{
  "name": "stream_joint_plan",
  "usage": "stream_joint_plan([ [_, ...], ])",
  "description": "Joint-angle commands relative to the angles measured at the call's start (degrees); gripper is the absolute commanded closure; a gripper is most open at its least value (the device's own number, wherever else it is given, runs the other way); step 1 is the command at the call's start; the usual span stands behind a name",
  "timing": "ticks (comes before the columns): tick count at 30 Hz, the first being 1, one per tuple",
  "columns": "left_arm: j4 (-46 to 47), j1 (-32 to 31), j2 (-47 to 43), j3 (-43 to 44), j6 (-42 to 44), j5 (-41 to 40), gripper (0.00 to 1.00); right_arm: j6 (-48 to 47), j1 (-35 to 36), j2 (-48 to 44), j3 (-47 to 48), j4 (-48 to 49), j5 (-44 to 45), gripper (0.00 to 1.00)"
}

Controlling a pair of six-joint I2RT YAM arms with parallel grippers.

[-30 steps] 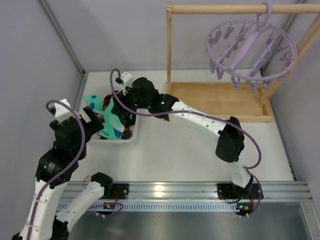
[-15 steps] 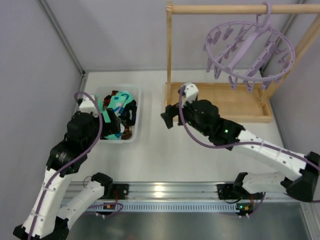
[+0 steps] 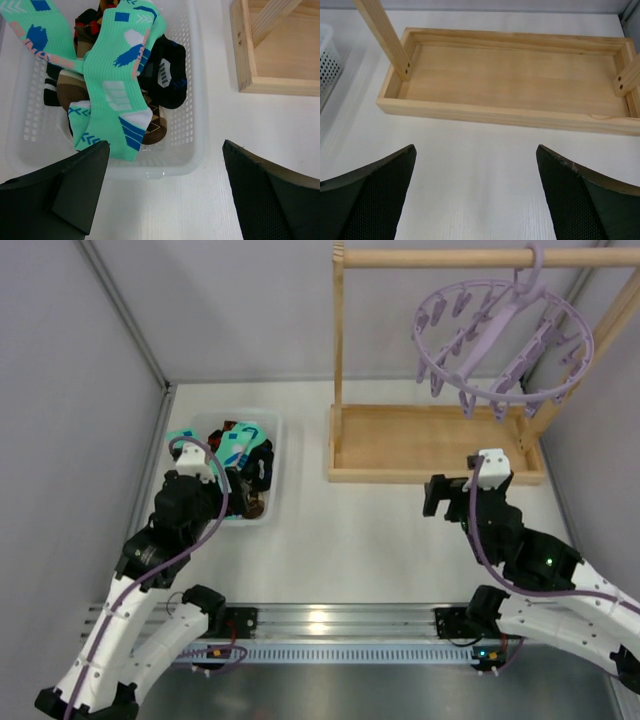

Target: Remove the socks clipped to the hanger

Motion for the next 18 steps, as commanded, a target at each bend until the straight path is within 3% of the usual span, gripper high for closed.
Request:
stream_joint_plan([
  [1,4.96,0.33,-5.3,-2.54,1.37,-1.91,0.02,2.0,-0.5,-6.08,-1.0,-7.19,4.53,0.01],
  [10,5.4,1.9,-5.93,-3.43,2.07,-3.94,0.02,1.55,-0.42,-12.52,-2.41,-11.06,6.99,0.01],
  [18,5.84,4.55,-6.54,-3.43,1.9,-1.48,0.02,2.43,-0.5,-11.03,-2.59,-12.03,6.64,0.0],
])
